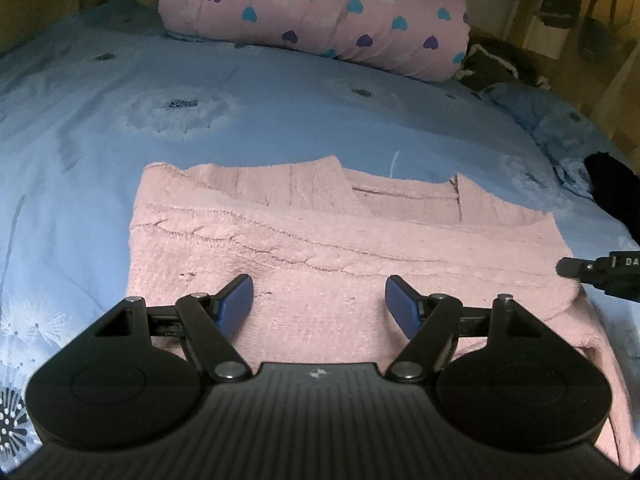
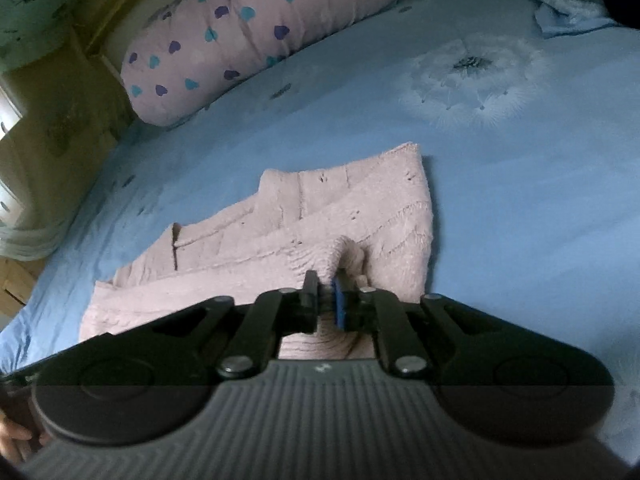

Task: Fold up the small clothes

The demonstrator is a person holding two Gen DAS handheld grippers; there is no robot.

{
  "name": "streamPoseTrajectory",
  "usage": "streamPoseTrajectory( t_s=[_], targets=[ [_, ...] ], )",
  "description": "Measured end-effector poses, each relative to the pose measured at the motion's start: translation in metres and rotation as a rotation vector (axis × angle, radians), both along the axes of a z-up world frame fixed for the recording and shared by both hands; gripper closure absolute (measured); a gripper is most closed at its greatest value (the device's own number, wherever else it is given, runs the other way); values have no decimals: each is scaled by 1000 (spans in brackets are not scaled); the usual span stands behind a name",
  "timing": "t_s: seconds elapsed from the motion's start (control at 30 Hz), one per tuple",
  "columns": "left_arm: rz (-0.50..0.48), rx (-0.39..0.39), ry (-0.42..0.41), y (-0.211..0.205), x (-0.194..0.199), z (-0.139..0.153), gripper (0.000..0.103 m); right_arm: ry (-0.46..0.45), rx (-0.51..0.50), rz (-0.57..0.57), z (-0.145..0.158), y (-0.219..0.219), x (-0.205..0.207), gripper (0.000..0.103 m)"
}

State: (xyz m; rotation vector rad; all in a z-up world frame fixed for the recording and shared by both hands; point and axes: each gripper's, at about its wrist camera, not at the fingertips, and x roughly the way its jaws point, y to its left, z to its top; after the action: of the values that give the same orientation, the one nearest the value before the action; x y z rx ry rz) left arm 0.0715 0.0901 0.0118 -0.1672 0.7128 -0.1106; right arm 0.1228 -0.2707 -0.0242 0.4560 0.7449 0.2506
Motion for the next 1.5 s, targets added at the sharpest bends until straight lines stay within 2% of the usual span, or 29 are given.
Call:
streamPoseTrajectory(
  t_s=[0.1, 0.17, 0.2, 0.33, 0.5, 0.57, 0.7, 0.9, 1.1, 1.23, 1.5],
  targets=[
    [-8, -16, 1, 5, -10, 4, 26, -5, -10, -31, 9, 2, -15, 77],
    [0, -19, -7, 7, -22, 9, 26, -28, -23, -39, 16, 2, -30, 57],
    [7, -22, -7, 7, -27, 11, 26, -44, -36, -39, 21, 3, -42, 55],
    [36, -20, 7, 10, -55, 20, 25, -81, -66, -13, 34, 1, -75, 54],
    [81, 9, 13, 13, -100, 30, 25, -83, -85, 6, 44, 1, -118, 54],
    [107, -4, 14, 13, -119, 36, 25, -79, -101, 4, 44, 3, -134, 54],
    [98, -14, 16, 6, -154, 50, 25, -93, -162, -5, 42, 14, -164, 54],
    [65, 58, 5, -10, -200, 66, 25, -112, -128, 60, 40, 28, -204, 53],
    [46, 84, 9, -18, -232, 58, 24, -122, -139, 113, 40, 41, -235, 53],
    [47, 67, 44, -14, -245, 44, 24, -122, -168, 119, 36, 49, -249, 54],
    [17, 81, 94, -15, -267, 19, 23, -147, -236, 179, 32, 70, -271, 45]
  ],
)
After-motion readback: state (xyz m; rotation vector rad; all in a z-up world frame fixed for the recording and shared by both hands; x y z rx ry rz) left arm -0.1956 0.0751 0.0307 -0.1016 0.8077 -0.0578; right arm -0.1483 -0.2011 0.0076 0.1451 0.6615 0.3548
